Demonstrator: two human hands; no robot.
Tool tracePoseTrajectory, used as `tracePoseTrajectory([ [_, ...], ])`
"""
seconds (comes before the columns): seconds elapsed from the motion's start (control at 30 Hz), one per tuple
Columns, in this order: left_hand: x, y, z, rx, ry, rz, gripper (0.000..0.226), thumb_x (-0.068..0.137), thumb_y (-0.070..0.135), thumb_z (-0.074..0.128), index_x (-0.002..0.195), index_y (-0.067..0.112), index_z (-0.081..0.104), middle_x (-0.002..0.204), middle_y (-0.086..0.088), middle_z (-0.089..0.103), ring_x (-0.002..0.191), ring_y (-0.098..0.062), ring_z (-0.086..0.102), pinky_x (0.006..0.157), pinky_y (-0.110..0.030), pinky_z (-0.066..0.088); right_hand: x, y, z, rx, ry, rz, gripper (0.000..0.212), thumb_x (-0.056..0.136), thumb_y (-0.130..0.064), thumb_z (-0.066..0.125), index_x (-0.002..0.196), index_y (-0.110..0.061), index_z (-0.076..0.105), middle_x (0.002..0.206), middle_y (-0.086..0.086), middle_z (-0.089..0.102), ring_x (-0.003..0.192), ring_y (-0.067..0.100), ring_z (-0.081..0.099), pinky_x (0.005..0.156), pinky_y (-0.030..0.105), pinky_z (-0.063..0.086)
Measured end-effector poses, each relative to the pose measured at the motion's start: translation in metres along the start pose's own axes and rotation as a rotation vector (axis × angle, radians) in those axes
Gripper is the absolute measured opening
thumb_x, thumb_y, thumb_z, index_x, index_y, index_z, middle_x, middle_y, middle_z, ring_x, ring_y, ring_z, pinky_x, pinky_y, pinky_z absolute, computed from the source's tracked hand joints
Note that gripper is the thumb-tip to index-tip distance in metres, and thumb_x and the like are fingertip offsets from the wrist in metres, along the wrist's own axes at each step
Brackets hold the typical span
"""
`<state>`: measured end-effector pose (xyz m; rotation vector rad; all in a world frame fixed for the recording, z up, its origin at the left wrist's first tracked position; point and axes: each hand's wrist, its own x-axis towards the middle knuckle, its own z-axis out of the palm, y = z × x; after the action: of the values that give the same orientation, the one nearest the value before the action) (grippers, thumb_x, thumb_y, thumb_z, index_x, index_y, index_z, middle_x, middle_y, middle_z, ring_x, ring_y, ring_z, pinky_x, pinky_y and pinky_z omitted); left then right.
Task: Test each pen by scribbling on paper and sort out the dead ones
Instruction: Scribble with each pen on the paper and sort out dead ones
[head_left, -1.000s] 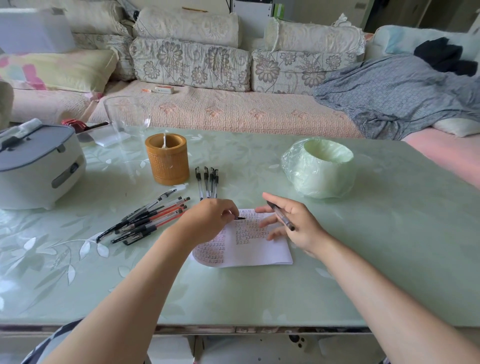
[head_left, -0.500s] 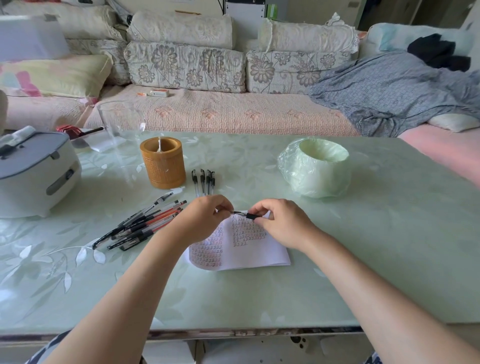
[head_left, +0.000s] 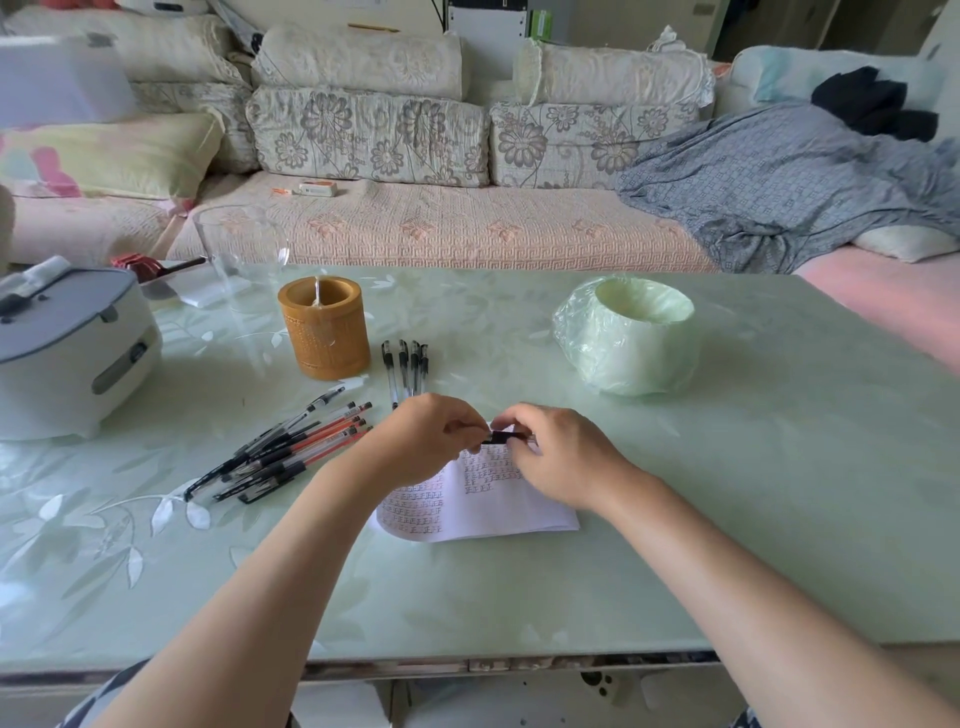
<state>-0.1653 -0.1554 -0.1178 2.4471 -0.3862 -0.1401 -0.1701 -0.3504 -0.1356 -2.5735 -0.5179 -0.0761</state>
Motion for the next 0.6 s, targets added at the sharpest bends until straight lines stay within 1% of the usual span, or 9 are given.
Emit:
tracePoseTrajectory([
  [0.03, 0.000, 0.004, 0.000, -0.014, -0.011, -0.006, 0.015, 0.091, 0.028, 0.060, 0.086, 0.028, 0.074, 0.079, 0.003, 0.073, 0.069, -0.019, 0.066, 0.063, -0.035, 0.053, -0.002, -0.002, 0.001, -0.102, 0.001, -0.031, 0.013, 0.089, -0.029, 0.053, 0.099, -0.026, 0.061, 0.092, -0.008, 0.064, 0.088, 0.018, 0.061, 0.069, 0.028, 0.038],
  [0.07, 0.000, 0.008, 0.001, -0.028, -0.016, -0.008, 0.016, 0.091, 0.028, 0.061, 0.084, 0.027, 0.075, 0.076, 0.004, 0.073, 0.066, -0.015, 0.066, 0.060, -0.032, 0.052, -0.004, -0.003, 0.002, -0.193, 0.005, -0.055, 0.013, 0.088, -0.037, 0.052, 0.091, -0.025, 0.056, 0.088, -0.007, 0.063, 0.089, 0.022, 0.061, 0.068, 0.030, 0.038],
  [0.13, -0.001, 0.016, 0.005, -0.046, -0.028, -0.015, 0.016, 0.090, 0.029, 0.064, 0.084, 0.025, 0.078, 0.068, 0.005, 0.072, 0.048, -0.002, 0.058, 0.046, -0.015, 0.041, -0.008, -0.003, 0.004, -0.301, 0.026, -0.055, 0.036, 0.083, -0.058, 0.048, 0.079, -0.023, 0.051, 0.079, -0.007, 0.063, 0.083, 0.023, 0.060, 0.066, 0.031, 0.039],
  [0.17, -0.003, 0.020, 0.006, -0.055, -0.049, -0.025, 0.016, 0.090, 0.028, 0.065, 0.083, 0.023, 0.078, 0.066, 0.004, 0.071, 0.043, 0.000, 0.053, 0.043, -0.013, 0.037, -0.009, -0.003, 0.004, -0.334, 0.037, -0.035, 0.047, 0.078, -0.069, 0.042, 0.074, -0.023, 0.051, 0.074, -0.005, 0.063, 0.079, 0.023, 0.060, 0.066, 0.031, 0.040],
  [0.27, -0.005, 0.029, 0.011, -0.080, -0.139, -0.057, 0.021, 0.089, 0.032, 0.064, 0.078, 0.020, 0.078, 0.066, 0.000, 0.073, 0.051, -0.004, 0.056, 0.058, -0.022, 0.047, -0.011, -0.001, -0.001, -0.425, 0.057, 0.009, 0.070, 0.065, -0.086, 0.030, 0.062, -0.019, 0.049, 0.060, -0.003, 0.054, 0.067, 0.023, 0.053, 0.063, 0.030, 0.041],
  [0.37, -0.005, 0.038, 0.010, -0.071, -0.179, -0.097, 0.027, 0.088, 0.037, 0.063, 0.079, 0.017, 0.077, 0.067, 0.002, 0.074, 0.057, -0.008, 0.058, 0.064, -0.023, 0.050, -0.015, 0.001, -0.007, -0.455, 0.084, 0.000, 0.073, 0.068, -0.088, 0.037, 0.057, -0.017, 0.046, 0.054, -0.002, 0.048, 0.061, 0.023, 0.051, 0.059, 0.030, 0.039],
  [0.47, -0.005, 0.051, 0.012, -0.067, -0.210, -0.090, 0.024, 0.088, 0.035, 0.063, 0.081, 0.017, 0.078, 0.069, 0.002, 0.074, 0.060, -0.007, 0.058, 0.065, -0.021, 0.049, -0.022, 0.002, -0.014, -0.440, 0.090, 0.005, 0.067, 0.072, -0.082, 0.044, 0.054, -0.017, 0.042, 0.051, -0.002, 0.046, 0.057, 0.021, 0.050, 0.053, 0.029, 0.032],
  [0.53, -0.004, 0.059, 0.016, -0.082, -0.217, -0.096, 0.023, 0.087, 0.033, 0.064, 0.083, 0.015, 0.079, 0.071, 0.002, 0.075, 0.060, -0.005, 0.057, 0.065, -0.019, 0.049, -0.026, 0.004, -0.019, -0.453, 0.079, 0.027, 0.063, 0.074, -0.077, 0.044, 0.055, -0.017, 0.044, 0.050, -0.002, 0.046, 0.056, 0.020, 0.051, 0.053, 0.027, 0.036],
  [0.6, -0.002, 0.066, 0.020, -0.091, -0.212, -0.109, 0.022, 0.086, 0.034, 0.065, 0.082, 0.017, 0.079, 0.072, 0.002, 0.075, 0.061, -0.004, 0.058, 0.067, -0.019, 0.049, -0.030, 0.008, -0.023, -0.457, 0.078, 0.053, 0.062, 0.074, -0.075, 0.044, 0.054, -0.017, 0.045, 0.049, -0.003, 0.046, 0.053, 0.018, 0.049, 0.051, 0.027, 0.035],
])
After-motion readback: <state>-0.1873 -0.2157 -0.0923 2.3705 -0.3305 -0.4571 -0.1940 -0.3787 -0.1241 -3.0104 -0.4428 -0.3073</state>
